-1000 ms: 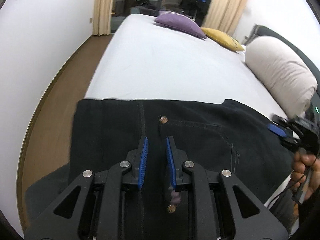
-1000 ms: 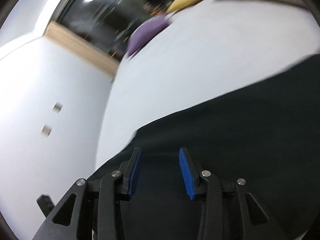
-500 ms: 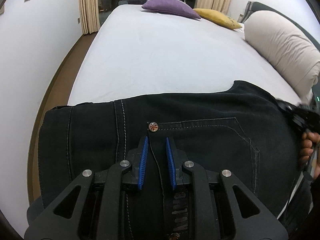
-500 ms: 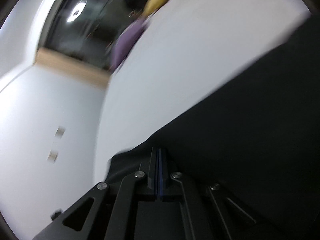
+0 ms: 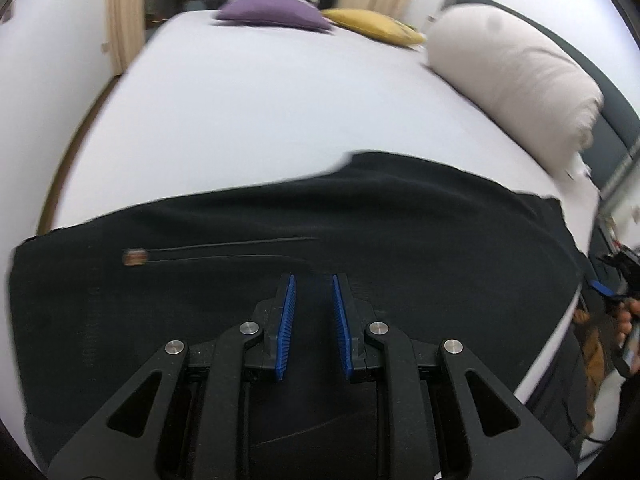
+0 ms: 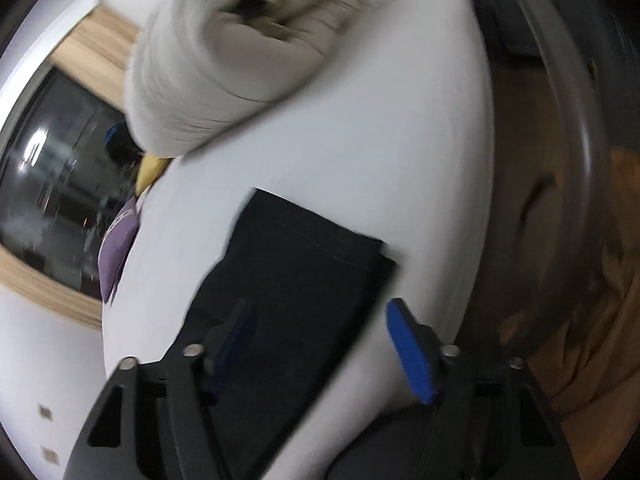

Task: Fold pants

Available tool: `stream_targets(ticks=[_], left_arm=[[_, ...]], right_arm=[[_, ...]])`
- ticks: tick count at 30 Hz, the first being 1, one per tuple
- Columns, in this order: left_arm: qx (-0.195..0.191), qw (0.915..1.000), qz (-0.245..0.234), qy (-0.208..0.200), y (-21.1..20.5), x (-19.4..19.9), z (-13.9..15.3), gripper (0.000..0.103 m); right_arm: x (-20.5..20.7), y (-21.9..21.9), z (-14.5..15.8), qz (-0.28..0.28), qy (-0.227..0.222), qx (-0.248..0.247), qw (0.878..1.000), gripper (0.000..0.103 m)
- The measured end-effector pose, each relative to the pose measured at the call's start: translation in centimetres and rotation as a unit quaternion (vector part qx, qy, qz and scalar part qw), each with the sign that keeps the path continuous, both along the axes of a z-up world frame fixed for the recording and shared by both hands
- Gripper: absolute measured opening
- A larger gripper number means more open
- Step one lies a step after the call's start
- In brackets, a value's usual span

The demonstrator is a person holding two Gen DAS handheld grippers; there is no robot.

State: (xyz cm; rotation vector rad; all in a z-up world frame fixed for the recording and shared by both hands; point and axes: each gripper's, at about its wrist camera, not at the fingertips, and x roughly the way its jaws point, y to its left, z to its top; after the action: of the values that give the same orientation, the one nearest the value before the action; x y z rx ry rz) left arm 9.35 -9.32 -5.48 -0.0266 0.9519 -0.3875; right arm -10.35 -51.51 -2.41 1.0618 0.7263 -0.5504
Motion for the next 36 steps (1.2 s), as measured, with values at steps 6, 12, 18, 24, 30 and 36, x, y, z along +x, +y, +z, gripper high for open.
stream_targets(ticks=[6, 12, 18, 24, 30, 36], left_arm=[[0.001, 0.9990, -0.044, 0.008, -3.7, 0.0, -0.5, 0.018], [-0.014, 0.9958, -0.089, 0.014, -7.2, 0.1, -0.5, 0.018], [0.000, 0.9940, -0.104, 0.033, -9.1, 0.5, -3.1, 0.018], [-0.047, 0.9927, -0.099, 0.050, -7.7, 1.0, -4.6, 0.018], [-0.067, 0.9913, -0.095, 0.062, -6.6, 1.2, -4.9, 0.018], [-0.076, 0.9907, -0.092, 0.066, -6.3, 1.3, -5.0, 0.018]], right_arm=[[2.6, -1.2, -3.5, -0.005, 0.001, 0.044, 0.999, 0.061], [2.6, -0.9, -3.1, -0.001, -0.029, 0.025, 0.999, 0.057], [2.3, -1.7, -4.3, -0.017, -0.083, 0.033, 0.996, 0.050], [1.7, -2.1, -5.0, -0.014, -0.124, 0.048, 0.991, 0.037], [1.8, -2.8, -5.4, -0.014, -0.125, 0.051, 0.991, 0.019], [2.6, -3.0, -5.5, -0.006, -0.119, 0.053, 0.991, 0.007]])
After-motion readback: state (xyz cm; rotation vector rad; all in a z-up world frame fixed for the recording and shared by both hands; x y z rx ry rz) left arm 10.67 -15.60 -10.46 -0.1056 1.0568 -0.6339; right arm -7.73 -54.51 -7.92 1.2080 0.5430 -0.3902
